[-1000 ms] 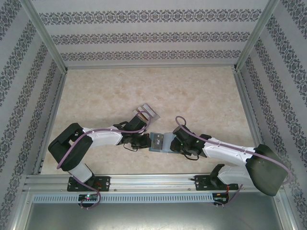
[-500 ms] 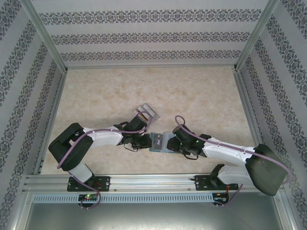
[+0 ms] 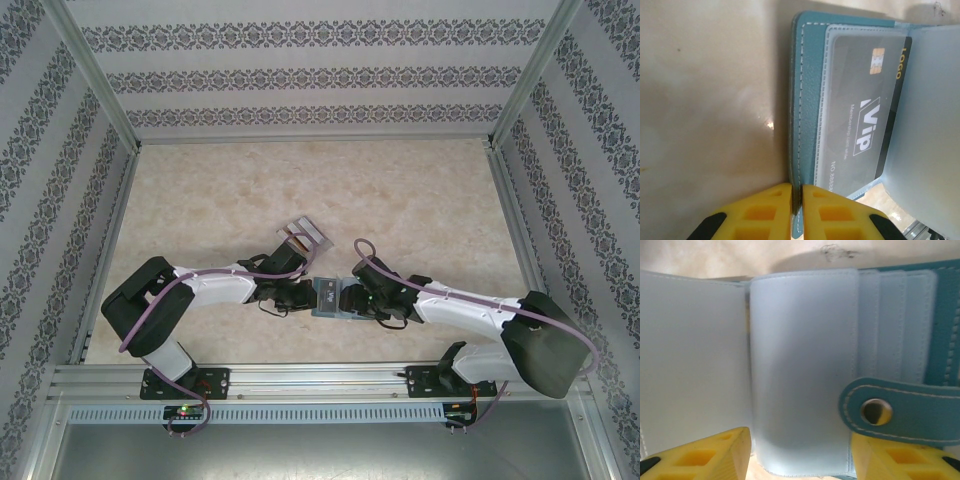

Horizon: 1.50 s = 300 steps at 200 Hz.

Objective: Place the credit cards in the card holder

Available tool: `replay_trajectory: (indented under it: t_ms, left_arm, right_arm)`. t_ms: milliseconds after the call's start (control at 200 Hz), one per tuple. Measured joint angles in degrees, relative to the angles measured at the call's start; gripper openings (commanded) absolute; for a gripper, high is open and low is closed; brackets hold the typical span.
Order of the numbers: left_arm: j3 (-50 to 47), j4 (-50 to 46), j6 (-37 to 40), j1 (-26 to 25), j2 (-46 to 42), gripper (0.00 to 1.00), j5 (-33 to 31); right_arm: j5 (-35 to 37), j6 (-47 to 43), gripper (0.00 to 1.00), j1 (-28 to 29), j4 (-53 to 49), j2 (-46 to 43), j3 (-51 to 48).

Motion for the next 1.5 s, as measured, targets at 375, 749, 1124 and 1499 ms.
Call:
replay_trajectory:
  t_ms: [375, 749, 1124, 1499]
  left_arm:
    - [0.0, -0.1, -0.1, -0.1, 0.0, 0.23, 0.2]
    - [0.2, -4.4, 0.0, -0.1, -7.6, 0.33, -2.7]
    - [8.8, -20.9, 2.1, 1.4, -21.6, 0.78, -16.5]
    - [15.4, -22.4, 1.8, 11.7, -13.4, 0.79, -20.4]
  right_arm:
    - [0.4, -1.1, 0.57, 0.2, -1.9, 0.7, 1.1]
    - [6.1, -2.4, 0.54, -0.3, -11.2, -6.3, 1.2]
    - [11.5, -6.1, 0.55, -1.4, -14.5, -19.8, 3.3]
    - [17.1, -8.6, 0.55, -1.9, -15.0, -31.8, 0.9]
